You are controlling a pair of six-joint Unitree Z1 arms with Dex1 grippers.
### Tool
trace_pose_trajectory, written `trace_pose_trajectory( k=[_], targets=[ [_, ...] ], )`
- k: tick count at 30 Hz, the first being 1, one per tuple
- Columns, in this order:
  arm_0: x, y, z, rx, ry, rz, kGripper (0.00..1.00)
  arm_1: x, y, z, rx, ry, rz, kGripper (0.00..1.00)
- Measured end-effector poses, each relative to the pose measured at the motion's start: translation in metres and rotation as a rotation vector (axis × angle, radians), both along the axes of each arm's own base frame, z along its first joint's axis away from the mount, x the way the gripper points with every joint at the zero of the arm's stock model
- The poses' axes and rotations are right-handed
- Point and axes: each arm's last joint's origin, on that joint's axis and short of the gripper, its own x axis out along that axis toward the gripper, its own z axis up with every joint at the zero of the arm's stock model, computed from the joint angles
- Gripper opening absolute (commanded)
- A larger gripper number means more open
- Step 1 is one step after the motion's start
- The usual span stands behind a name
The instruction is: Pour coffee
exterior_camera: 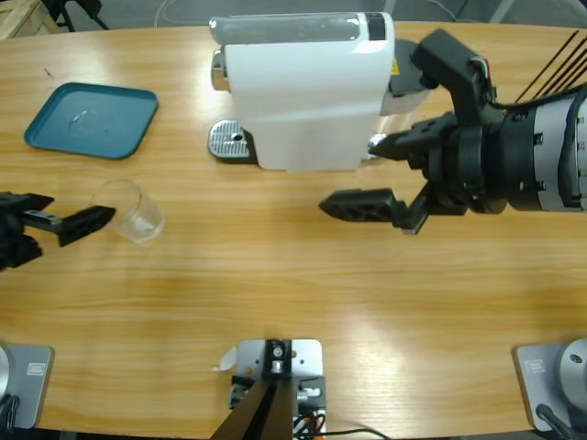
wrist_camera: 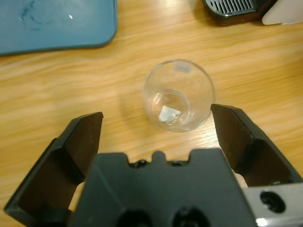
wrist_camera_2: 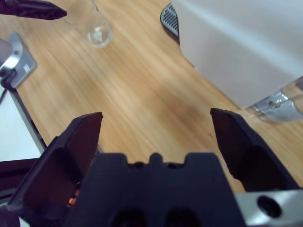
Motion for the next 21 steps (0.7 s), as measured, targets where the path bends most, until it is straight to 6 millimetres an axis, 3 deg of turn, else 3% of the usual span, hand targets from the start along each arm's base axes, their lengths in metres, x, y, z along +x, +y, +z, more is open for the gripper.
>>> trace_pose_trajectory(
  k=[6, 12, 15, 19, 21],
  targets=[
    [-0.004, -0.009, -0.022, -0.095, -0.024, -0.037, 1.000, 0.000, 0.000, -0.002, -0.001, 0.007, -0.005, 1.000],
    [-0.004, -0.012, -0.039, -0.060, -0.016, -0.038, 0.994, 0.002, 0.003, -0.003, 0.008, 0.013, -0.014, 1.000],
    [-0.001, -0.022, -0.049, -0.058, -0.021, -0.023, 0.906, 0.004, 0.005, -0.006, 0.002, 0.022, -0.017, 1.000],
    [0.003, -0.029, -0.056, -0.049, -0.060, 0.017, 0.890, 0.007, 0.007, -0.011, -0.012, 0.039, -0.028, 1.000],
    [0.004, -0.029, -0.055, -0.047, -0.084, 0.033, 0.770, 0.008, 0.008, -0.013, -0.016, 0.046, -0.031, 1.000]
  ],
)
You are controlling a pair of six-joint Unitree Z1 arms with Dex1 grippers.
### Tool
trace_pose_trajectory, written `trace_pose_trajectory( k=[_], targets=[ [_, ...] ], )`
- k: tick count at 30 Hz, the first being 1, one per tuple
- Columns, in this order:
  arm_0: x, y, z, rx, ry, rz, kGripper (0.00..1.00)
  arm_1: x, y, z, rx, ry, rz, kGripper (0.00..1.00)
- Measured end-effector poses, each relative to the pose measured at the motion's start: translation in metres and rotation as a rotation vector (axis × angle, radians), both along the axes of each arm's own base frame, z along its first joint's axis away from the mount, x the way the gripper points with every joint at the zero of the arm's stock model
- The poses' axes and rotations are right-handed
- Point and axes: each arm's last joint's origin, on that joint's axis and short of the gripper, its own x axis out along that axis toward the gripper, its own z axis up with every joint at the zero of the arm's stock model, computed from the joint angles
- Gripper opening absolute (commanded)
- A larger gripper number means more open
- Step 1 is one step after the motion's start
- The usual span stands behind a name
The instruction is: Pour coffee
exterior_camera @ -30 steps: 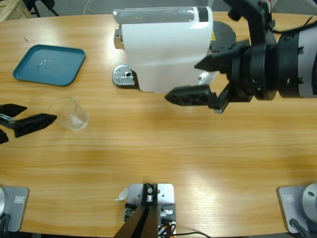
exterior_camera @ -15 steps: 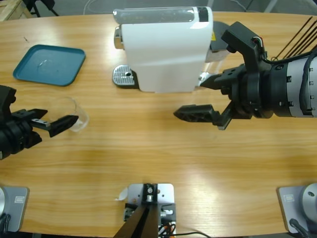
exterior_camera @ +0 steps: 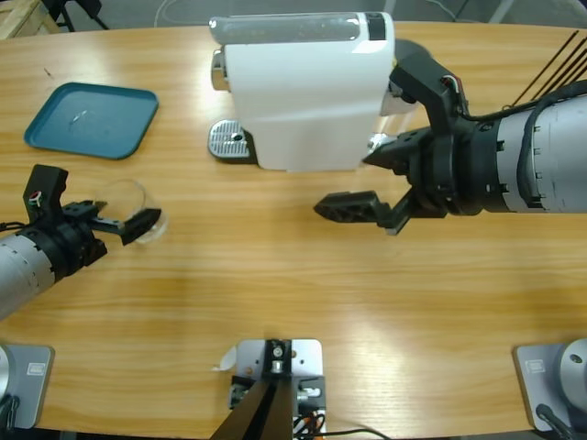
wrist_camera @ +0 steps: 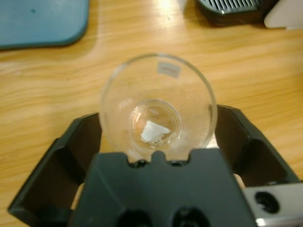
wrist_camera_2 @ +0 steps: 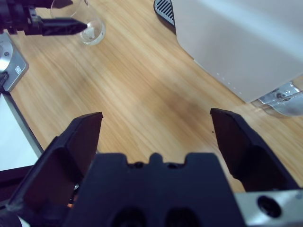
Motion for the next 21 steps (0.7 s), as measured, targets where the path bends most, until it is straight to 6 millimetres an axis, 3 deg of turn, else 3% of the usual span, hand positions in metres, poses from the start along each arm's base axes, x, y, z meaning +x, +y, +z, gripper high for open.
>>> trace_pose_trajectory(
  k=[2, 4, 6, 14, 21],
  targets=[
    [0.001, 0.000, 0.001, 0.001, -0.013, 0.009, 0.669, 0.000, 0.000, -0.002, -0.004, 0.005, -0.002, 1.000],
    [0.001, 0.000, 0.001, 0.001, -0.017, 0.011, 0.421, 0.000, 0.000, -0.003, -0.007, 0.008, -0.002, 1.000],
    [0.001, 0.000, 0.000, 0.004, -0.015, 0.011, 0.002, 0.000, -0.001, -0.003, -0.008, 0.009, -0.004, 1.000],
    [0.002, 0.004, 0.007, 0.045, -0.036, -0.063, 0.000, 0.006, -0.006, -0.003, -0.011, 0.007, -0.032, 1.000],
    [0.018, 0.036, 0.040, 0.082, -0.088, -0.506, 0.000, 0.002, -0.014, 0.010, -0.048, -0.035, 0.014, 1.000]
  ],
)
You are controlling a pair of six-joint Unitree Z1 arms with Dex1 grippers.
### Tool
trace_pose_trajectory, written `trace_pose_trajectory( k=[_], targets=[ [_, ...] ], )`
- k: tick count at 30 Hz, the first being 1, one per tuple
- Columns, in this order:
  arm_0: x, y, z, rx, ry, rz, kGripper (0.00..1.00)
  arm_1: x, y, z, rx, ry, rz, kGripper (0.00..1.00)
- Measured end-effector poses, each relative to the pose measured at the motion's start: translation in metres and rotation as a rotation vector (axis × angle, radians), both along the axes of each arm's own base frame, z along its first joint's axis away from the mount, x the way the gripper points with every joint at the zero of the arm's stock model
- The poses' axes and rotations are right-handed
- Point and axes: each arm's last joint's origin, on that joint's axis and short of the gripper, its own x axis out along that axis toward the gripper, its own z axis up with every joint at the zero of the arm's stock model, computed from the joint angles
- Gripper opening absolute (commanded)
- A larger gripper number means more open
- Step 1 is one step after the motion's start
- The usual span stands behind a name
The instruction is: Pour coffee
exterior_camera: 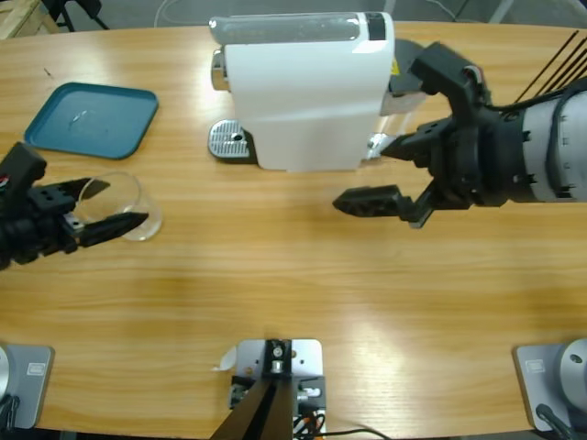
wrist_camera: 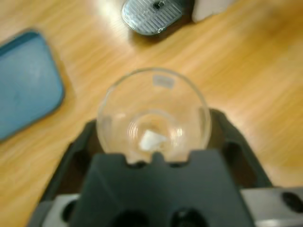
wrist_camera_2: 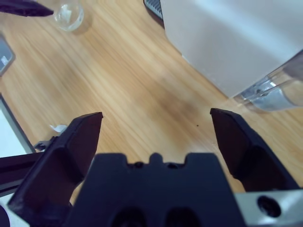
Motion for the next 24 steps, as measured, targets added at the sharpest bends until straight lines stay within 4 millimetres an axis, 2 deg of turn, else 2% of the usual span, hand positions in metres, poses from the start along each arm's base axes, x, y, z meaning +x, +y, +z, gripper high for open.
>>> trace_pose_trajectory(
  k=[3, 6, 10, 15, 17, 20, 24],
  targets=[
    [0.009, 0.011, 0.010, -0.008, -0.068, -0.214, 0.000, -0.002, -0.003, 0.003, 0.005, -0.006, 0.001, 1.000],
    [0.023, 0.019, 0.017, -0.027, -0.136, -0.346, 0.000, -0.004, -0.004, 0.004, 0.005, -0.006, 0.001, 1.000],
    [0.061, 0.017, 0.021, -0.033, -0.170, -0.437, 0.000, -0.006, -0.010, 0.004, -0.012, 0.009, -0.009, 1.000],
    [0.130, 0.008, 0.006, -0.079, -0.150, -0.503, 0.000, -0.008, -0.024, 0.008, -0.028, 0.022, -0.038, 1.000],
    [0.152, 0.005, 0.000, -0.084, -0.151, -0.505, 0.000, -0.006, -0.029, 0.010, -0.036, 0.023, -0.055, 1.000],
    [0.174, -0.002, -0.007, -0.087, -0.150, -0.515, 0.000, -0.003, -0.030, 0.018, -0.026, 0.010, -0.067, 1.000],
    [0.189, -0.010, -0.020, -0.081, -0.143, -0.531, 0.000, -0.001, -0.029, 0.024, -0.012, -0.002, -0.070, 1.000]
  ],
)
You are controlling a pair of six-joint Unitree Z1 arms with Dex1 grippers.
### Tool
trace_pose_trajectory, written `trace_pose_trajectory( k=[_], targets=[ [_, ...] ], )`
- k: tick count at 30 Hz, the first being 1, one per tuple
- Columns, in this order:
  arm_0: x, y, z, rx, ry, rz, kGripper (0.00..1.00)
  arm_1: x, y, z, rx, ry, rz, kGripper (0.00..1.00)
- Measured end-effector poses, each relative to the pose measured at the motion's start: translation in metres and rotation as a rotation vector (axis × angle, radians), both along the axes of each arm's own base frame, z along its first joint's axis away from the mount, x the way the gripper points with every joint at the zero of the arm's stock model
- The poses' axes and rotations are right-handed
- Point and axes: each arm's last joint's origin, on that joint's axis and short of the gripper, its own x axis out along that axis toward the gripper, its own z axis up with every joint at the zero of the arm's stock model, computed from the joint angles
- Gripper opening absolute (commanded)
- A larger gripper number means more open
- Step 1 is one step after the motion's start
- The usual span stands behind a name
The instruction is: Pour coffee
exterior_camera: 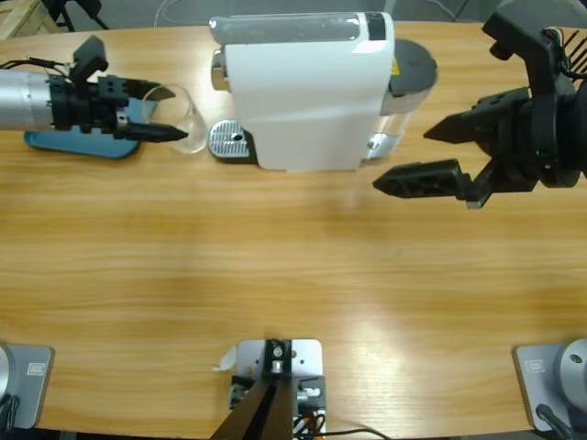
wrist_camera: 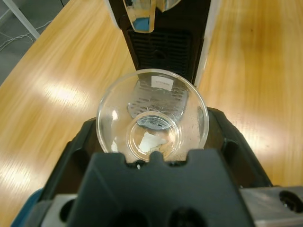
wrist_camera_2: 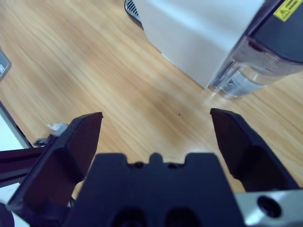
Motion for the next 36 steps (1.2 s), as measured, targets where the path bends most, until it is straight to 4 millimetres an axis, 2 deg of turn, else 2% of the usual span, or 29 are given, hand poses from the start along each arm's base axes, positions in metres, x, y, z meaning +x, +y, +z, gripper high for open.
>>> trace_pose_trajectory(
  k=[4, 11, 26, 27, 28, 30, 31, 34, 36],
  targets=[
    [0.009, -0.010, -0.013, 0.004, 0.010, -0.020, 0.000, 0.004, 0.004, 0.006, 0.011, -0.011, 0.000, 1.000],
    [0.025, -0.031, -0.013, -0.013, -0.007, -0.052, 0.000, 0.006, 0.006, 0.005, 0.009, -0.008, 0.000, 1.000],
    [0.020, -0.059, -0.010, 0.022, -0.028, -0.062, 0.000, 0.013, 0.006, 0.002, -0.004, 0.004, -0.023, 1.000],
    [0.021, -0.059, -0.011, 0.023, -0.028, -0.061, 0.118, 0.014, 0.005, 0.002, -0.004, 0.004, -0.026, 1.000],
    [0.021, -0.060, -0.011, 0.024, -0.029, -0.061, 0.451, 0.014, 0.005, 0.002, -0.004, 0.003, -0.027, 1.000],
    [0.021, -0.060, -0.011, 0.025, -0.030, -0.059, 0.780, 0.014, 0.005, 0.002, -0.004, 0.003, -0.029, 1.000],
    [0.021, -0.060, -0.011, 0.027, -0.030, -0.058, 0.827, 0.014, 0.005, 0.002, -0.004, 0.003, -0.029, 1.000],
    [0.022, -0.060, -0.011, 0.029, -0.029, -0.050, 0.831, 0.014, 0.005, 0.002, -0.004, 0.003, -0.030, 1.000],
    [0.022, -0.060, -0.011, 0.027, -0.022, -0.045, 0.943, 0.014, 0.005, 0.002, -0.004, 0.003, -0.030, 1.000]
  ],
)
